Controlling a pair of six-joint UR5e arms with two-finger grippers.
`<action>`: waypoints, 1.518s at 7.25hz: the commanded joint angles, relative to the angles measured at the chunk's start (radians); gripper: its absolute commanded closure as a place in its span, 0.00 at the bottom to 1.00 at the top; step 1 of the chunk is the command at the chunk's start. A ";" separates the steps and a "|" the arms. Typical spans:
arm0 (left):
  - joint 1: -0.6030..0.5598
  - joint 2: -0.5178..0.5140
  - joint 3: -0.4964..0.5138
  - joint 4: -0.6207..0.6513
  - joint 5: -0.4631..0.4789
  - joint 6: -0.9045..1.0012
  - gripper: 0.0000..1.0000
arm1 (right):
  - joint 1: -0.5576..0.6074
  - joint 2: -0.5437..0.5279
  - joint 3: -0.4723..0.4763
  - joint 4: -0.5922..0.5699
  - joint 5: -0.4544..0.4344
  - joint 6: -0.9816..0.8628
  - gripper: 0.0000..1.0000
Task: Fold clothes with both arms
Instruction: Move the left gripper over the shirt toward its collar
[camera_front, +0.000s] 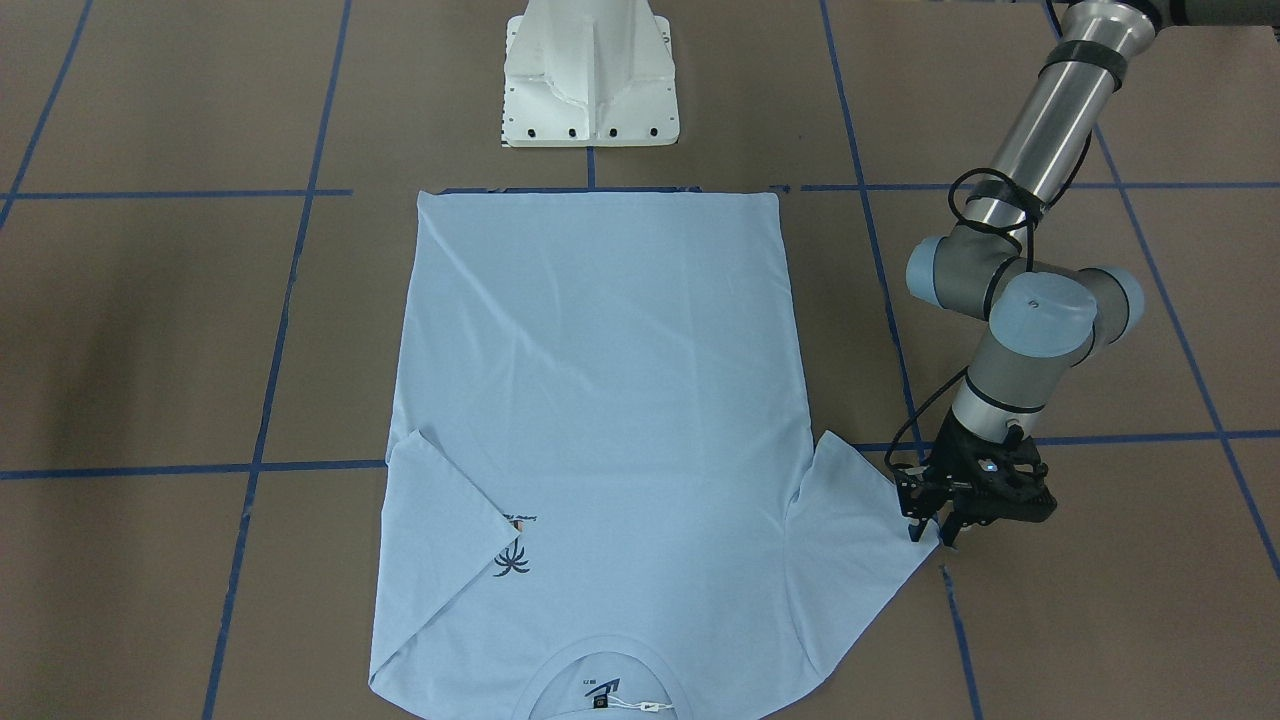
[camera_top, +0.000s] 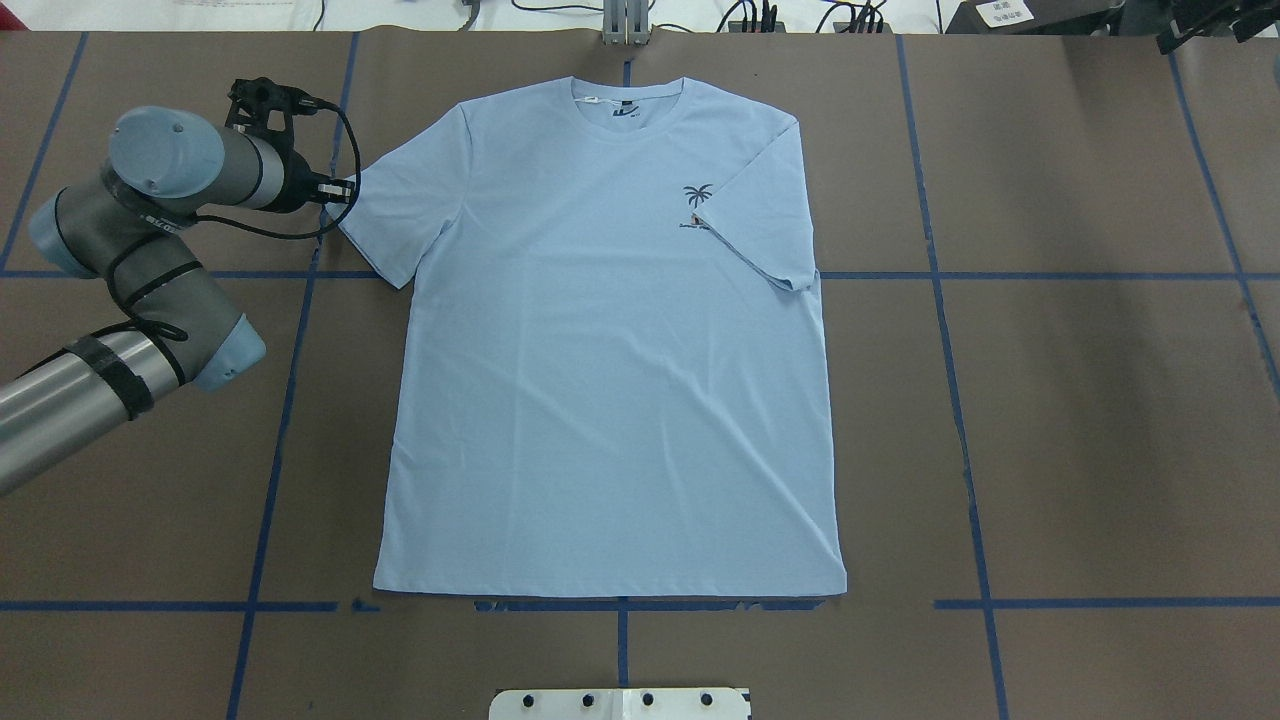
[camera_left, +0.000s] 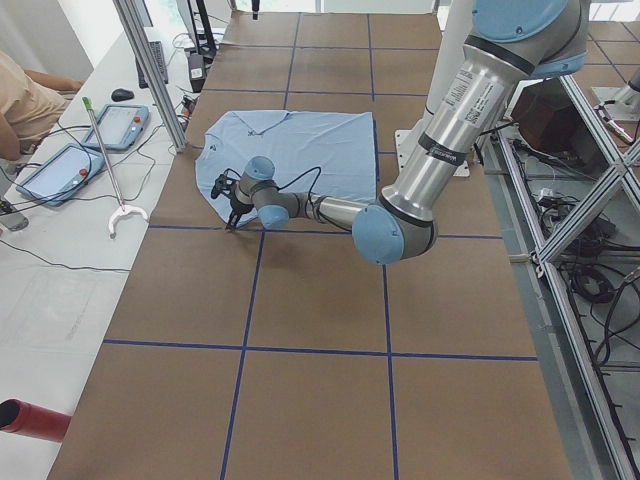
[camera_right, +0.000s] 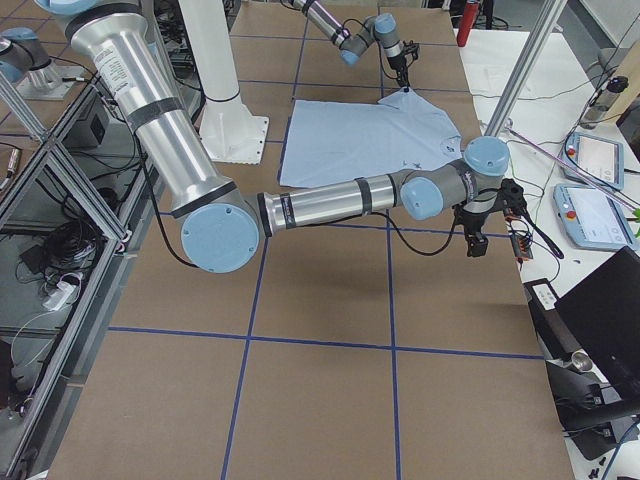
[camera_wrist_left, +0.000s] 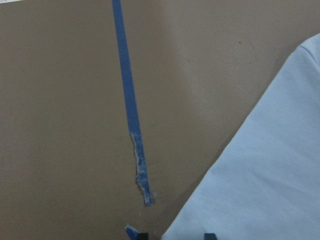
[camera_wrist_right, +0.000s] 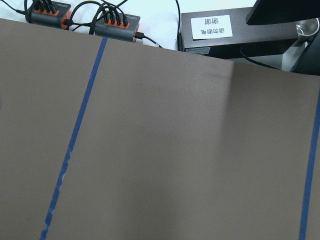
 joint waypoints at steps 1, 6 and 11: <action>0.002 0.000 -0.001 0.000 0.002 0.001 1.00 | -0.002 0.000 0.000 0.000 -0.002 0.001 0.00; 0.046 -0.120 -0.131 0.293 0.005 -0.119 1.00 | -0.008 0.000 0.000 0.000 -0.002 0.012 0.00; 0.152 -0.361 0.020 0.438 0.066 -0.266 1.00 | -0.017 0.002 0.000 0.000 -0.005 0.015 0.00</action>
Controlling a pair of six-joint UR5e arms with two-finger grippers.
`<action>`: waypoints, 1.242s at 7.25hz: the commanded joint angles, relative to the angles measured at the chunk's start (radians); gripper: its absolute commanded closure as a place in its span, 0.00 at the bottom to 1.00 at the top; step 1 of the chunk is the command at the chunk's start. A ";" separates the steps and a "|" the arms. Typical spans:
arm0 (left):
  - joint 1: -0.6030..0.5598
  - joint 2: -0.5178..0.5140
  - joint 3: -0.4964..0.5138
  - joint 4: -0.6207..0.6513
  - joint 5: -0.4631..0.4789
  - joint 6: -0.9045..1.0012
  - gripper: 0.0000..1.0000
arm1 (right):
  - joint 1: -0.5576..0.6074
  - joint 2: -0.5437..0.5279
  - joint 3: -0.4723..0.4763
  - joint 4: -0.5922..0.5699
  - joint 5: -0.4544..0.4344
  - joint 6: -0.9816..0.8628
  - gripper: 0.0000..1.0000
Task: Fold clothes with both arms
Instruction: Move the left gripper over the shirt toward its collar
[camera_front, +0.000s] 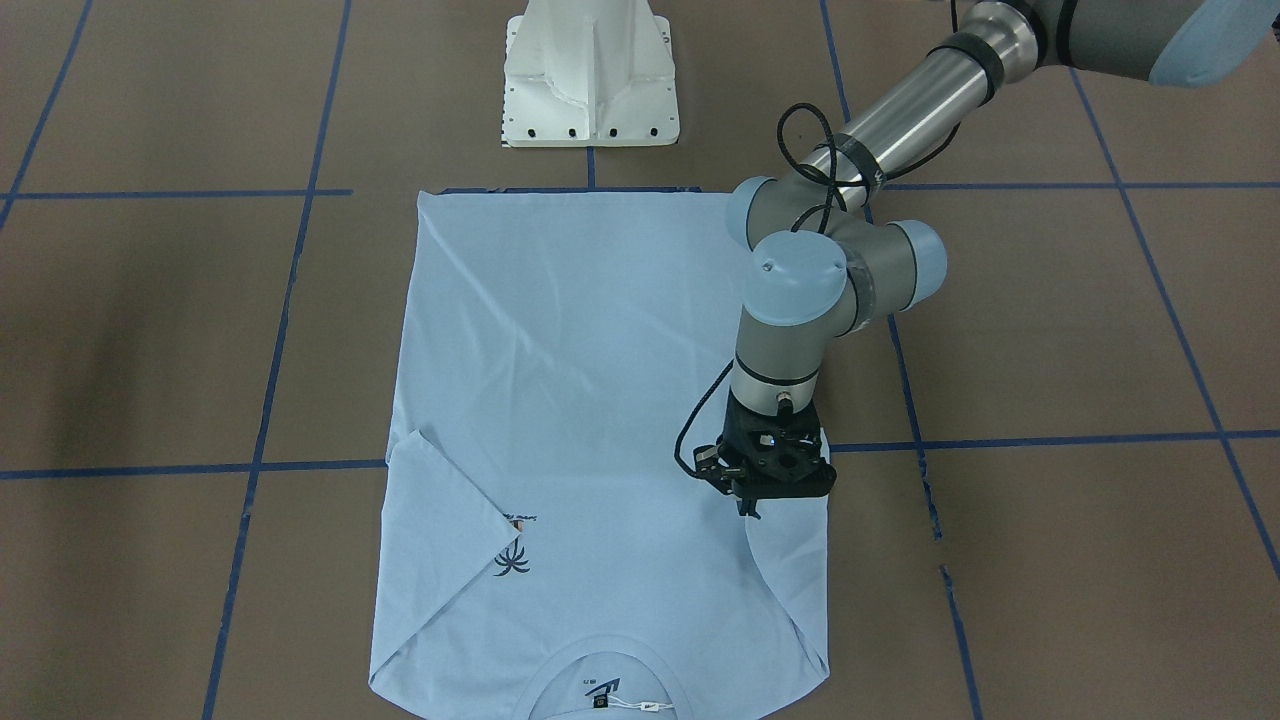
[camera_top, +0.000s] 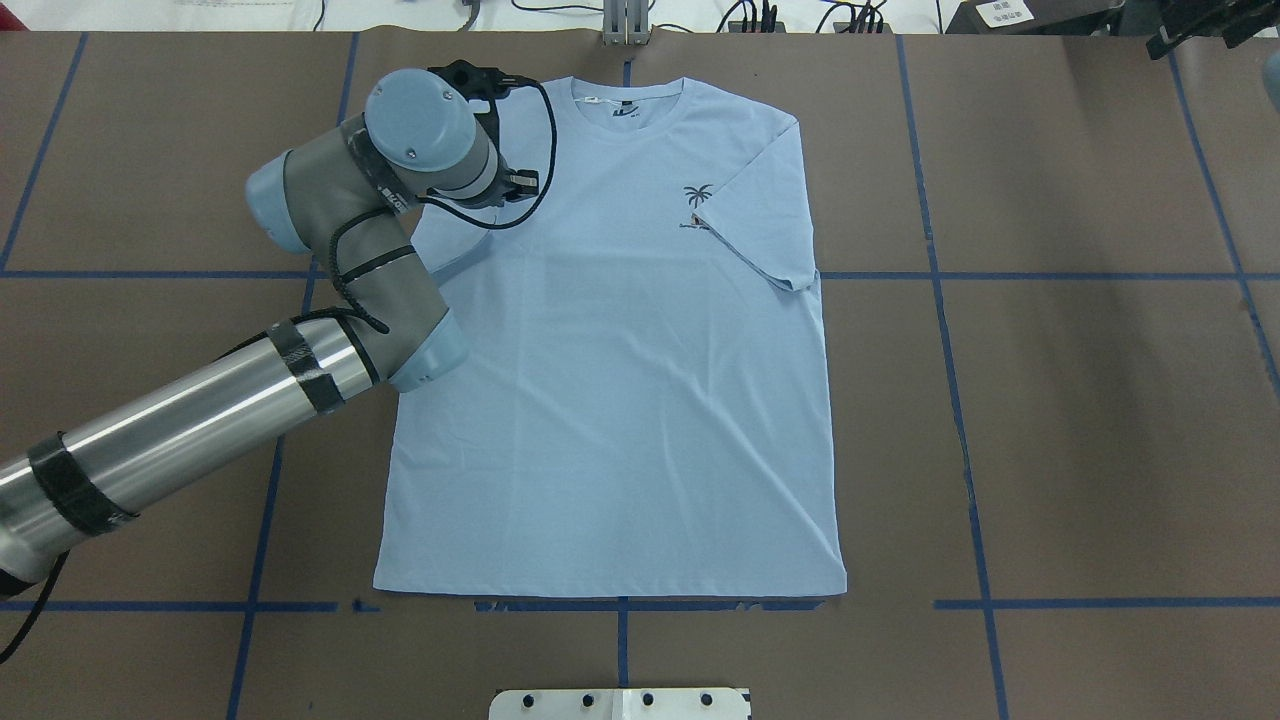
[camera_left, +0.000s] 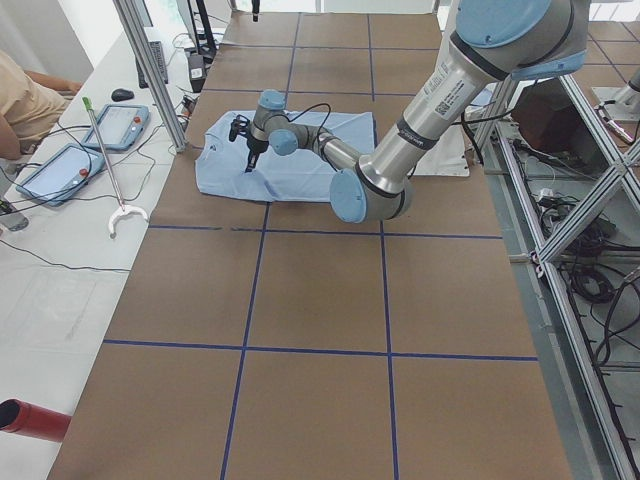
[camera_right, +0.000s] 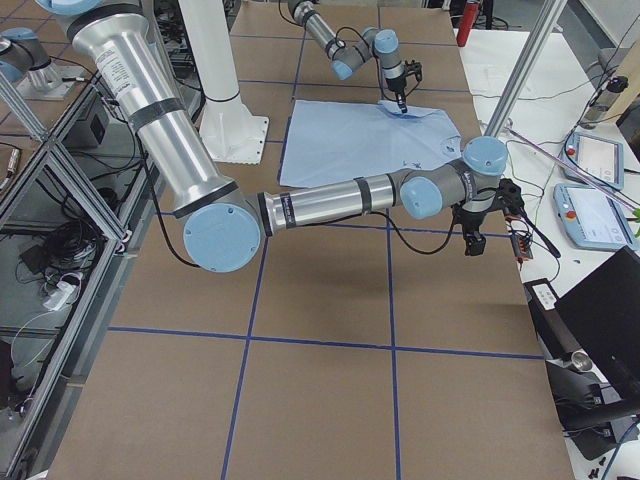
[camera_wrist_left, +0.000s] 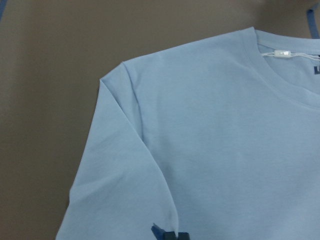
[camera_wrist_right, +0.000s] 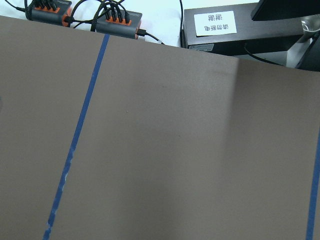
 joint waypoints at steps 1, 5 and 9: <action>0.007 -0.056 0.080 0.000 0.003 -0.025 1.00 | -0.007 0.000 0.002 0.000 -0.001 0.002 0.00; 0.005 -0.050 0.015 -0.006 -0.011 0.078 0.00 | -0.071 -0.009 0.073 0.003 -0.007 0.136 0.00; 0.005 0.126 -0.268 0.003 -0.069 0.078 0.00 | -0.322 -0.185 0.462 0.001 -0.195 0.604 0.00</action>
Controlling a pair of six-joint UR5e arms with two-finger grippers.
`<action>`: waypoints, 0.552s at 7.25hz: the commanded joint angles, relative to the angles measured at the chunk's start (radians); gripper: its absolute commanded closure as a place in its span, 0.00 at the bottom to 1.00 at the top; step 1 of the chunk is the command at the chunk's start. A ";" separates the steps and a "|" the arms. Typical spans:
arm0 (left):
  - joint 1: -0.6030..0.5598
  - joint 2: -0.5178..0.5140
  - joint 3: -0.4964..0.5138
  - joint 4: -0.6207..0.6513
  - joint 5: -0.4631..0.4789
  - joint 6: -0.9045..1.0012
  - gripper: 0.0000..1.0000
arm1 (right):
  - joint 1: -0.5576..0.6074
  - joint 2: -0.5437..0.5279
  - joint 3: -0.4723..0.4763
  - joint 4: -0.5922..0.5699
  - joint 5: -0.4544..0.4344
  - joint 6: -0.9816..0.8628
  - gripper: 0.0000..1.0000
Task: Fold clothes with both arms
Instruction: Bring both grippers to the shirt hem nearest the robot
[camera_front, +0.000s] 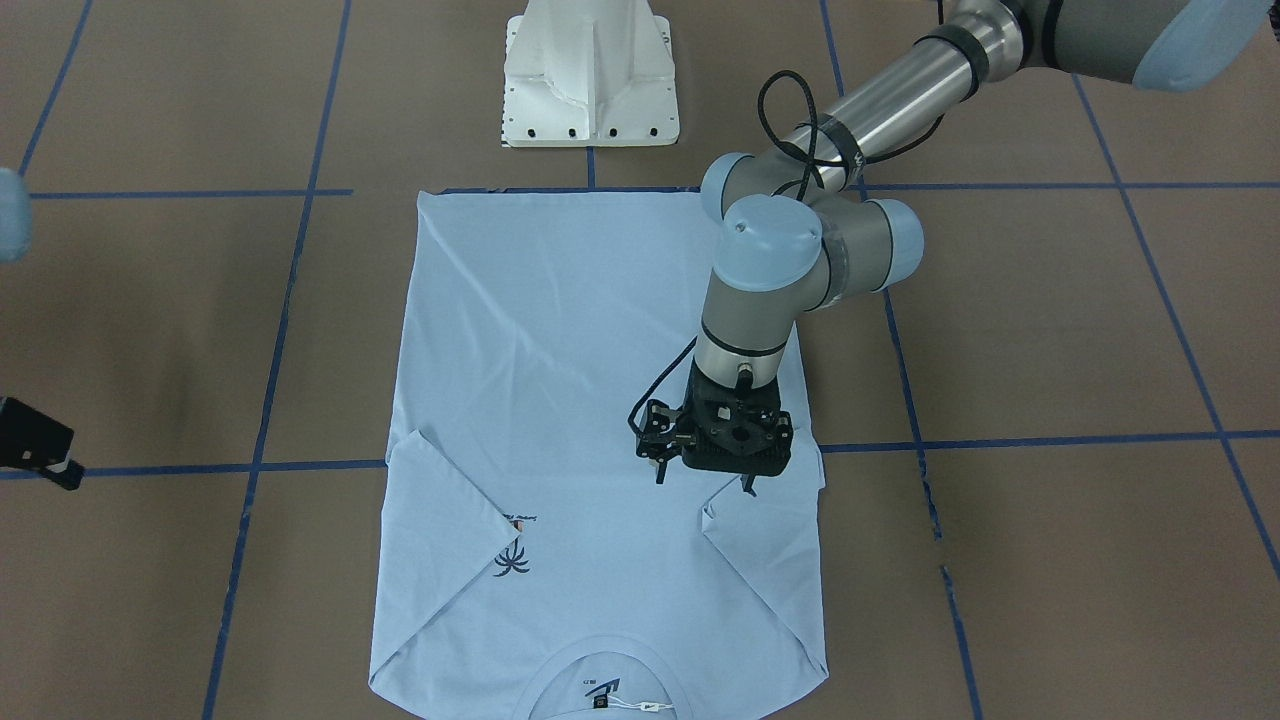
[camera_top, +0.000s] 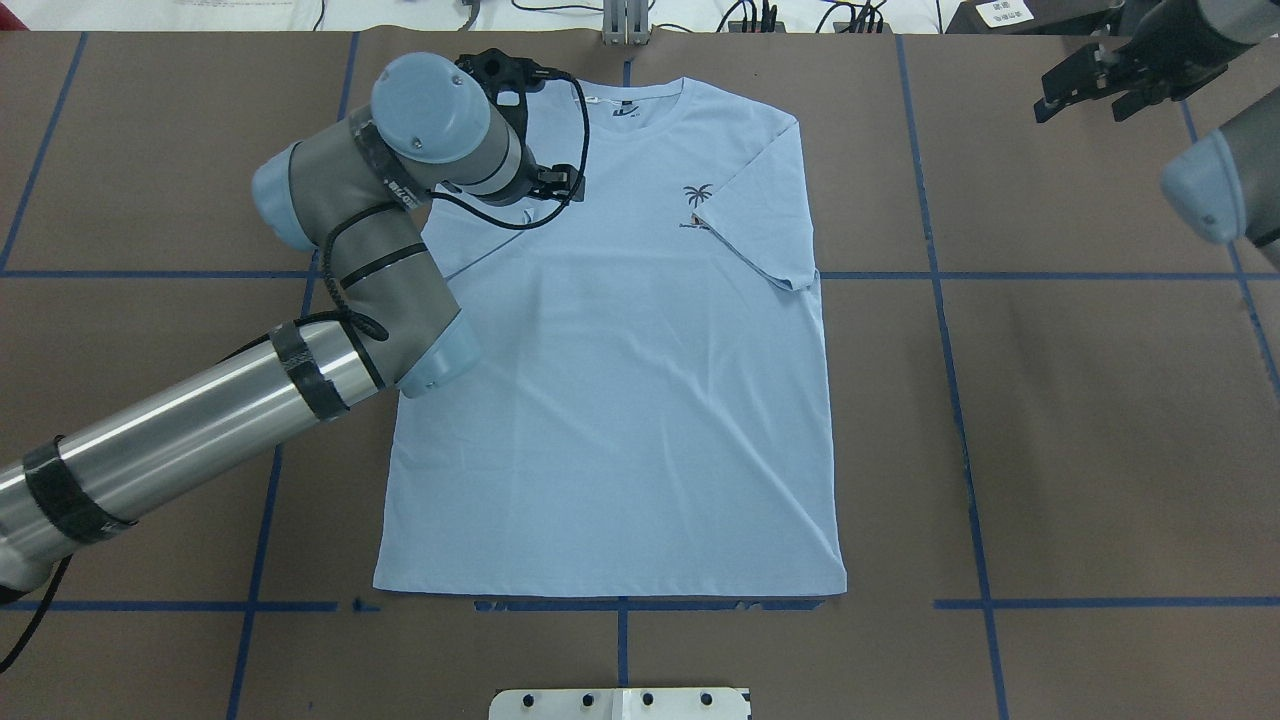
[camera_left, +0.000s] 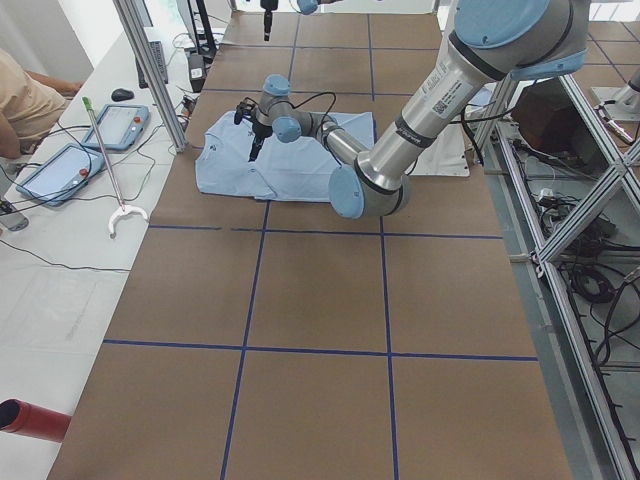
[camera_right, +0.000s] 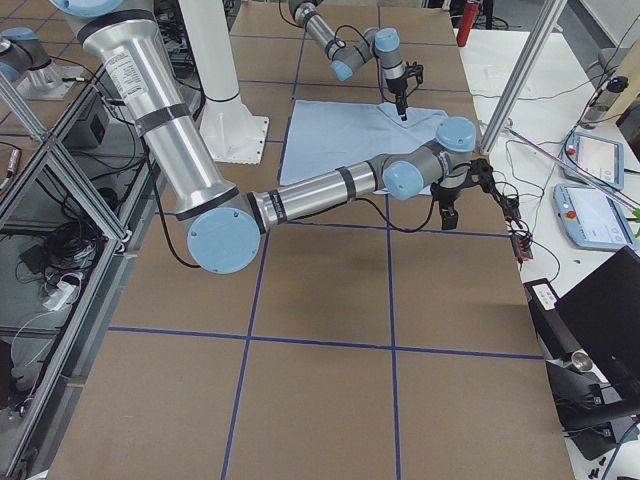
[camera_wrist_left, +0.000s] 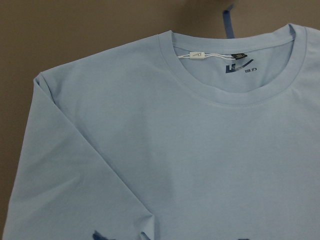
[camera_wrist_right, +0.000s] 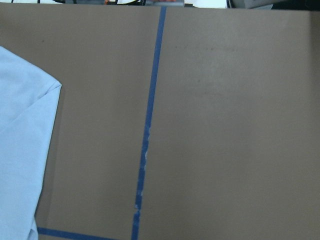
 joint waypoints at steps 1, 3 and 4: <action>0.003 0.140 -0.205 0.000 -0.038 -0.001 0.00 | -0.205 -0.134 0.279 -0.001 -0.163 0.365 0.00; 0.073 0.287 -0.395 -0.004 -0.026 -0.010 0.00 | -0.450 -0.296 0.534 -0.003 -0.347 0.715 0.00; 0.106 0.334 -0.478 -0.003 -0.028 -0.020 0.00 | -0.594 -0.359 0.627 -0.003 -0.461 0.876 0.00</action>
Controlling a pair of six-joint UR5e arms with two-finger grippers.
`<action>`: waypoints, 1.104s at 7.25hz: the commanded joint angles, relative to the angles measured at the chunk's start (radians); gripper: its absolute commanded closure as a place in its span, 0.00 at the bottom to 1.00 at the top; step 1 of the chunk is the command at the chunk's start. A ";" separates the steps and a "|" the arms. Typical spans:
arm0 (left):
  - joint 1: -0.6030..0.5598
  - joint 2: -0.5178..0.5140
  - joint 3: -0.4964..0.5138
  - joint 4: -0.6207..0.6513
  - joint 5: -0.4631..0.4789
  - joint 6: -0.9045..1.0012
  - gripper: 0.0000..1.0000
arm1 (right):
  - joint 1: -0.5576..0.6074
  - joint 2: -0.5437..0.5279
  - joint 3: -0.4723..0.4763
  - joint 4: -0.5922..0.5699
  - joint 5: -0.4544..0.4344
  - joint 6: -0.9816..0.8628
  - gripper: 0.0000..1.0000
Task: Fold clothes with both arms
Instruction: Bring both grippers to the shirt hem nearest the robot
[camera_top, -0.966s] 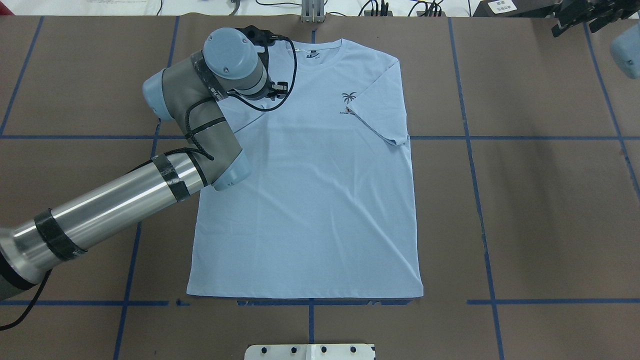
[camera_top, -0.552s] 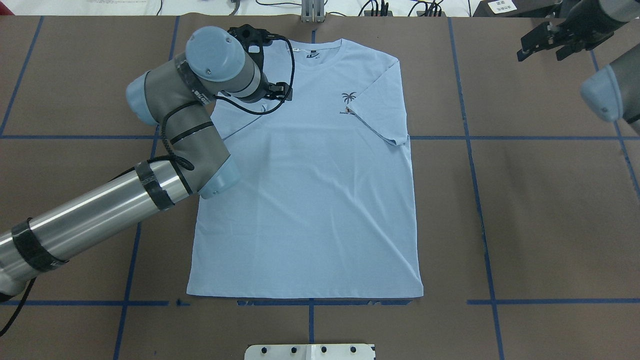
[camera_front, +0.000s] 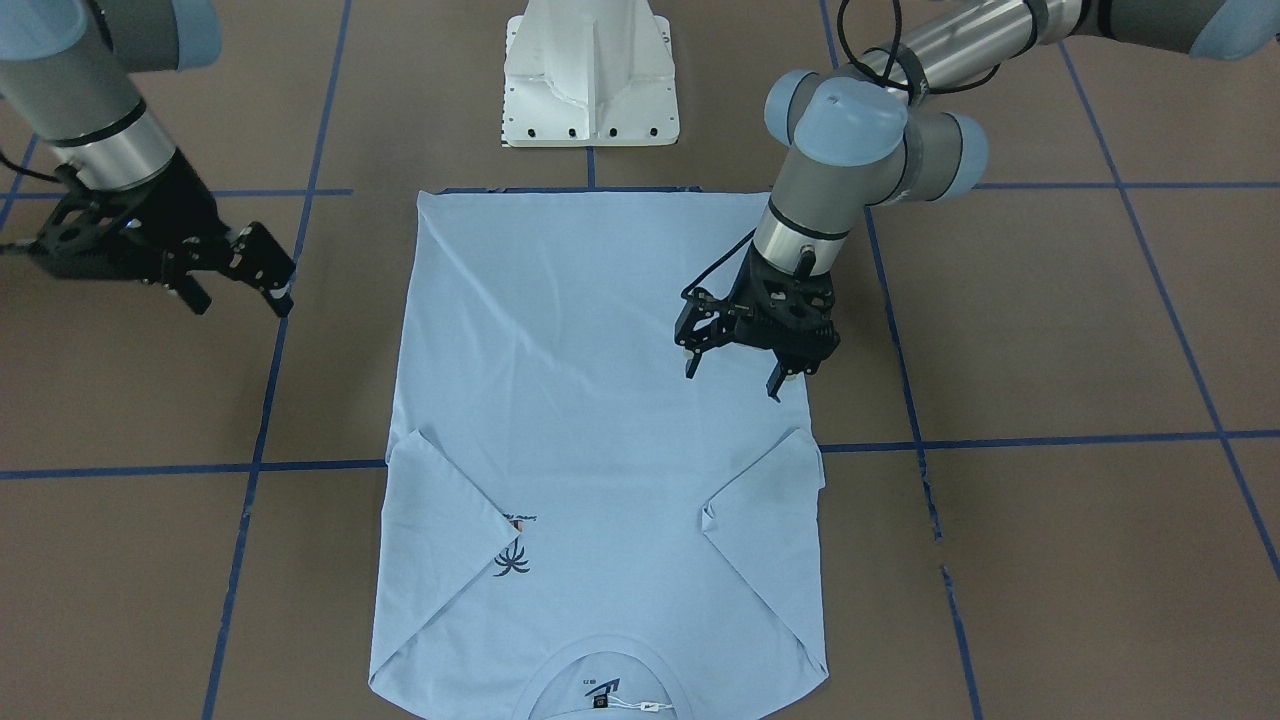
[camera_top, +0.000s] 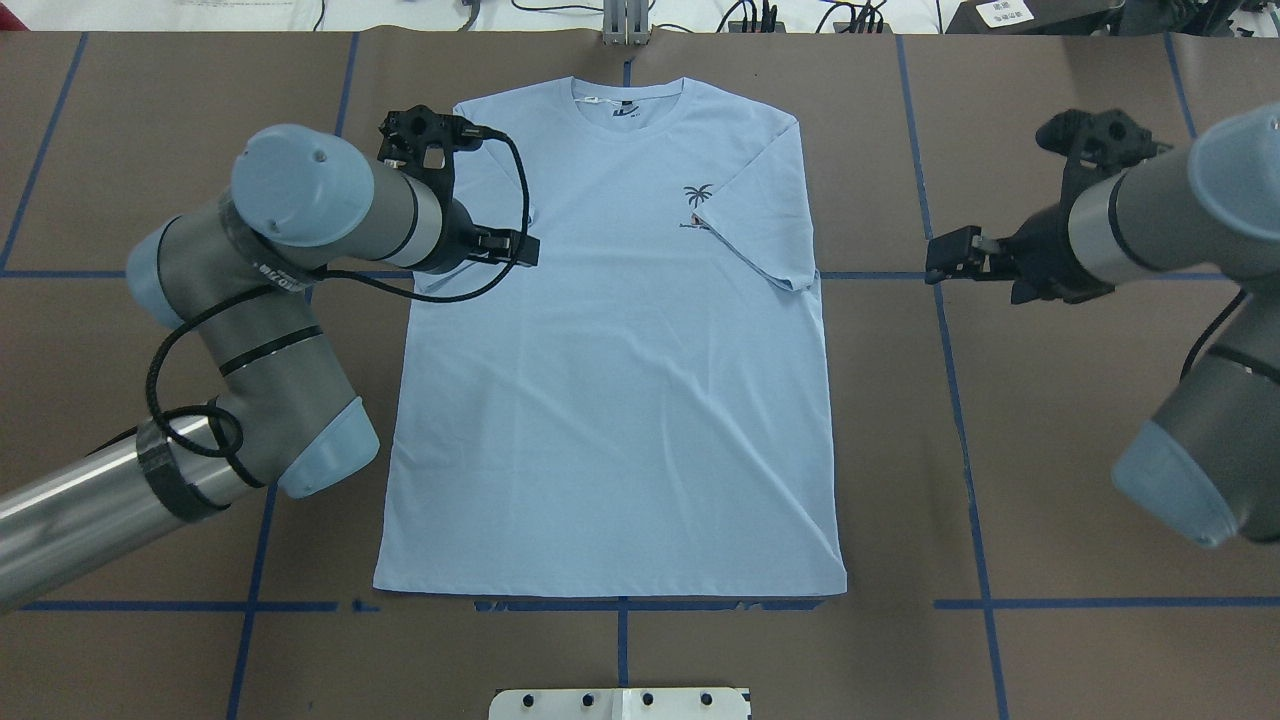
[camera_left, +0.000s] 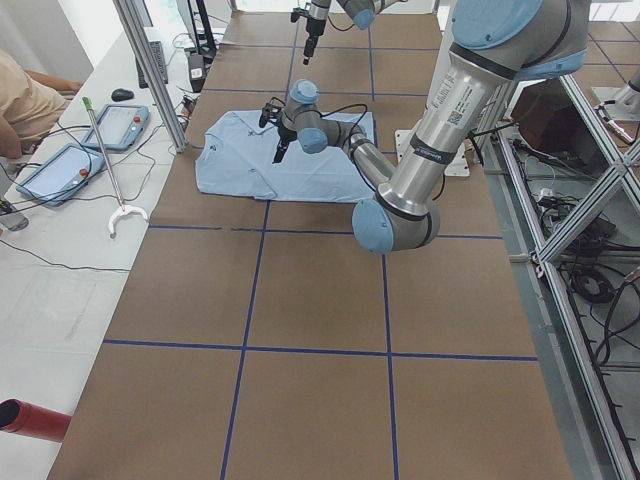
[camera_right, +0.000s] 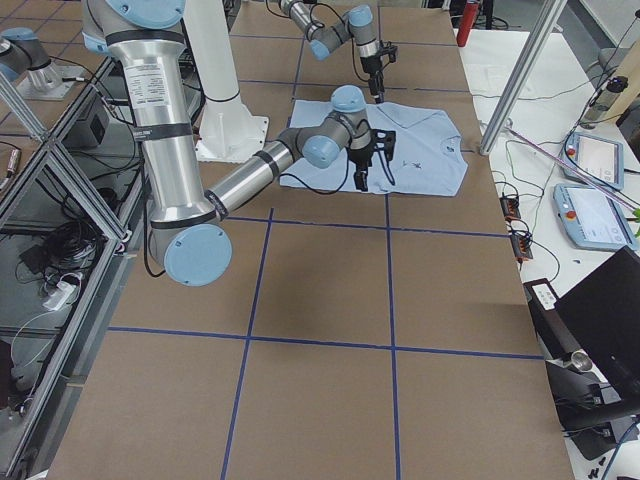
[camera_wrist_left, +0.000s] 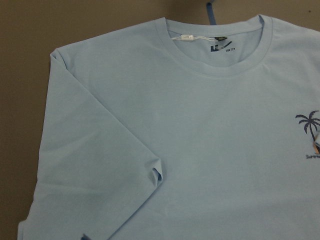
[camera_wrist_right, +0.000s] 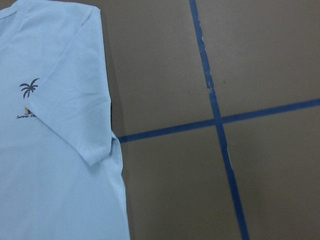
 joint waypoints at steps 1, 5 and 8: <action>0.072 0.167 -0.195 -0.003 0.010 -0.065 0.00 | -0.347 -0.115 0.178 0.000 -0.303 0.367 0.00; 0.336 0.409 -0.363 0.007 0.221 -0.323 0.12 | -0.556 -0.130 0.193 -0.002 -0.514 0.556 0.01; 0.419 0.478 -0.358 0.023 0.268 -0.339 0.21 | -0.559 -0.129 0.193 -0.002 -0.525 0.556 0.01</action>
